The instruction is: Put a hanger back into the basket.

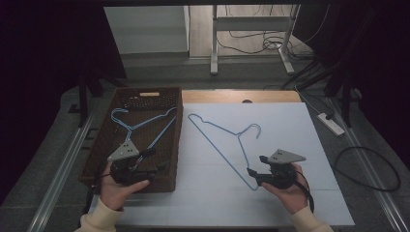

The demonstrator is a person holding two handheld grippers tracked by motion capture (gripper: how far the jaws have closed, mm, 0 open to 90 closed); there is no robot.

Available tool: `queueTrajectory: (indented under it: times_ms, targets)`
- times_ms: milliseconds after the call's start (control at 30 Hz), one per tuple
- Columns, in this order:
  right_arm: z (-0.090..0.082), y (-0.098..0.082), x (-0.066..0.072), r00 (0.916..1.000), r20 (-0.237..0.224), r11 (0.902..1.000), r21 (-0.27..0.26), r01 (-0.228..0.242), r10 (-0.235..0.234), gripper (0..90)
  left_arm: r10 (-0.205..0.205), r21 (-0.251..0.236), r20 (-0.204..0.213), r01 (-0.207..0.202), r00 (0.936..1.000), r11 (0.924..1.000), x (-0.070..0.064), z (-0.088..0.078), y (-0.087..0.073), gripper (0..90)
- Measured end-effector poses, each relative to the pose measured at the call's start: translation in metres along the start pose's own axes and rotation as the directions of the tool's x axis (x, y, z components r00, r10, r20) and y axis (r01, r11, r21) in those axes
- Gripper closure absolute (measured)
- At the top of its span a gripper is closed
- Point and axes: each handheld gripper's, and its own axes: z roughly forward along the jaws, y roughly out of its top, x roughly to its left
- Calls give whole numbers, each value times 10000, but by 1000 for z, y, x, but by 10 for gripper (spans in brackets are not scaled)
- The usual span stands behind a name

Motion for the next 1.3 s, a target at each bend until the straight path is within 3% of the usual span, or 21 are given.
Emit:
queueTrajectory:
  times_ms: [100, 200, 233, 300, 333, 367, 433, 533, 600, 633, 800, 833, 867, 1100, 1300]
  targets:
    - [5, 4, 2, 9999, -137, 9997, 238, 50, -47, 370, -1, 22, 22, 1, 10000, 10000, 0, 1, 0, 310]
    - [15, 10, 2, 9990, -394, 9974, 703, -182, 210, 480, 0, 43, 65, -1, 10000, 10000, -1, 2, 0, 311]
    - [15, 10, 2, 9990, -394, 9974, 703, -182, 210, 480, 3, 52, 75, -3, 10000, 10000, -1, 2, 0, 311]
    - [23, 12, -1, 9972, -535, 9924, 1144, -454, 518, 605, -6, 41, 101, 5, 9999, 10000, -1, 2, 0, 311]
    - [23, 12, -1, 9972, -535, 9924, 1144, -454, 518, 605, -6, 41, 101, 5, 9999, 10000, -1, 2, 0, 310]
    - [28, 13, -3, 9951, -601, 9846, 1609, -681, 786, 750, -4, 47, 97, 4, 10000, 10000, -1, 2, 0, 311]
    - [30, 14, -3, 9950, -587, 9823, 1740, -693, 806, 788, -3, 52, 94, 3, 10000, 10000, -1, 2, 0, 310]
    - [36, 14, -2, 9945, -498, 9675, 2406, -777, 923, 900, -3, 55, 99, 2, 10000, 10000, -1, 2, 0, 311]
    - [36, 14, 0, 9948, -428, 9597, 2702, -777, 926, 900, -5, 51, 108, 5, 9999, 10000, -1, 2, 0, 311]
    - [35, 11, 2, 9956, -346, 9511, 3001, -729, 872, 900, -5, 54, 105, 4, 9999, 10000, -1, 1, 0, 311]
    - [32, 4, 5, 9962, -202, 9387, 3369, -729, 847, 900, -6, 47, 111, 6, 9999, 10000, -1, 1, 0, 311]
    - [30, -3, 6, 9963, -92, 9281, 3645, -759, 851, 900, -6, 54, 110, 6, 9999, 10000, -1, 2, 0, 311]
    - [28, -5, 6, 9960, -45, 9242, 3732, -810, 892, 900, 6, 60, 121, -7, 9999, 10000, -2, 2, 0, 310]
    - [20, -14, 7, 9953, 42, 9154, 3923, -906, 967, 900, 25, 85, 145, -26, 9999, 10000, -2, 2, 0, 311]
    - [19, -14, 15, 9986, 115, 9030, 4265, -520, 520, 900, 25, 93, 134, -26, 9999, 10000, -2, 3, 0, 310]
